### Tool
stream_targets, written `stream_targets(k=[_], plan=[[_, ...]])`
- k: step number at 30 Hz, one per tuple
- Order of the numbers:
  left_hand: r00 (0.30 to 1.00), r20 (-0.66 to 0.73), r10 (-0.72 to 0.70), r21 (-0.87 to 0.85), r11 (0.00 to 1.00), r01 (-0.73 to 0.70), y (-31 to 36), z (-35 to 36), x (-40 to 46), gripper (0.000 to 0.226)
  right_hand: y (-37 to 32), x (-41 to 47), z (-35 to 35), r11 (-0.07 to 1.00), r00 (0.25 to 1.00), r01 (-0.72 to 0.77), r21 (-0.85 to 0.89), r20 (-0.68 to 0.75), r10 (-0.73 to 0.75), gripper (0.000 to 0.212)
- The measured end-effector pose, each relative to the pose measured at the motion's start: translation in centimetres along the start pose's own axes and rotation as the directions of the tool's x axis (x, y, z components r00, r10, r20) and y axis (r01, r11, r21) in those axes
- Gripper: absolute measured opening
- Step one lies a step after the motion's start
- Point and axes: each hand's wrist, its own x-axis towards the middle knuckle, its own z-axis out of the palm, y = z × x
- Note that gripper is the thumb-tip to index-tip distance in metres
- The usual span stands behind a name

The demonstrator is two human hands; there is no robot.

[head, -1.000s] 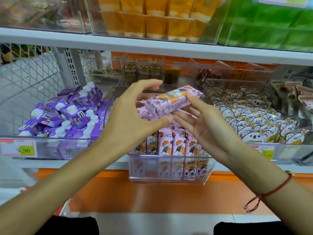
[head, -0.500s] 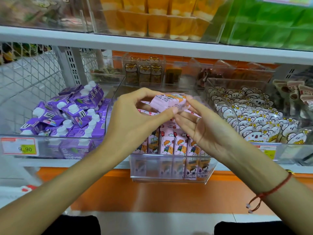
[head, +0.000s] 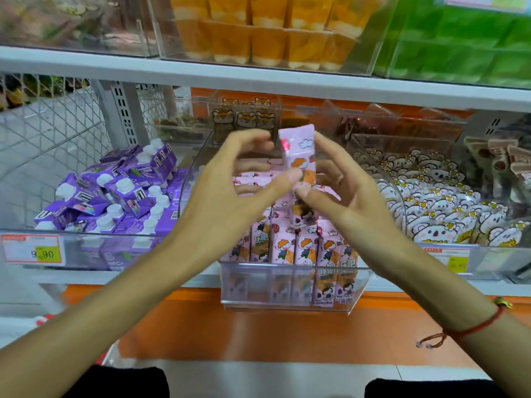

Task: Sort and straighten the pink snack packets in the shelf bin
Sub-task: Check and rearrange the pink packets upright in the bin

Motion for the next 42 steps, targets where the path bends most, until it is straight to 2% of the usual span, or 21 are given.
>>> stream_targets(k=[3, 6, 10, 12, 16, 23, 25, 26, 29, 31, 34, 36, 38, 40, 42], plan=[[0.998, 0.011, 0.054, -0.081, 0.995, -0.053, 0.2, -0.4, 0.4, 0.038, -0.1, -0.1, 0.6, 0.994, 0.996, 0.029, -0.106, 0.086, -0.02, 0.055], [0.999, -0.012, 0.043, -0.191, 0.981, -0.045, 0.0, -0.8, 0.7, 0.028, 0.1, -0.2, 0.7, 0.994, 0.999, -0.017, -0.108, 0.028, 0.02, 0.047], [0.996, 0.058, 0.061, -0.326, 0.945, -0.039, -0.4, -2.3, 1.1, 0.03, 0.2, -0.2, 0.3, 0.892, 0.983, 0.089, -0.443, -0.104, -0.149, 0.039], [0.989, 0.105, 0.106, -0.273, 0.959, -0.074, -0.6, -3.0, 1.2, 0.031, 0.3, -0.1, 0.0, 0.832, 0.956, 0.147, -0.535, -0.139, -0.258, 0.037], [0.98, 0.118, 0.162, -0.157, 0.977, -0.142, -1.0, -3.2, 0.9, 0.029, 0.6, 0.0, -0.6, 0.724, 0.902, 0.249, -0.643, -0.118, -0.415, 0.033], [0.977, 0.085, 0.196, -0.034, 0.98, -0.194, -1.5, -3.5, 0.9, 0.028, 0.1, -0.1, -0.4, 0.654, 0.871, 0.288, -0.7, -0.092, -0.482, 0.031], [0.976, 0.078, 0.204, -0.012, 0.979, -0.204, -1.2, -3.6, 0.9, 0.036, 0.1, -0.1, -0.4, 0.69, 0.888, 0.28, -0.667, -0.093, -0.451, 0.032], [0.975, 0.079, 0.207, -0.022, 0.978, -0.206, -1.1, -3.6, 0.9, 0.039, 0.2, -0.1, -0.4, 0.746, 0.908, 0.268, -0.61, -0.1, -0.408, 0.034], [0.98, 0.069, 0.187, -0.101, 0.979, -0.179, -0.3, -3.4, 0.9, 0.034, 0.8, 0.0, 0.3, 0.942, 0.987, 0.131, -0.308, -0.051, -0.153, 0.038], [0.987, 0.018, 0.158, -0.084, 0.984, -0.156, -0.1, -3.0, 0.8, 0.029, 1.3, -0.2, 1.0, 0.981, 0.999, 0.033, -0.189, 0.022, -0.029, 0.039], [0.993, -0.057, 0.099, -0.036, 0.994, -0.101, -0.2, -2.4, 0.7, 0.023, 1.9, -0.3, 1.9, 0.989, 0.997, 0.021, -0.145, 0.073, -0.01, 0.031], [0.995, -0.08, 0.067, -0.018, 0.997, -0.069, -0.3, -2.3, 0.7, 0.02, 2.3, -0.2, 2.0, 0.983, 0.996, 0.028, -0.182, 0.083, -0.013, 0.03], [0.995, -0.079, 0.057, 0.018, 0.998, -0.056, -0.4, -2.4, 0.7, 0.018, 2.9, -0.1, 1.6, 0.956, 0.996, 0.013, -0.294, 0.091, 0.015, 0.038], [0.998, -0.036, 0.058, 0.073, 0.996, -0.055, -0.6, -2.7, 0.8, 0.018, 3.5, -0.1, 0.8, 0.875, 0.988, -0.017, -0.483, 0.124, 0.087, 0.055], [0.997, 0.054, 0.059, 0.139, 0.988, -0.066, -1.1, -3.1, 0.8, 0.028, 4.1, -0.2, 0.0, 0.734, 0.97, 0.024, -0.678, 0.195, 0.148, 0.067]])
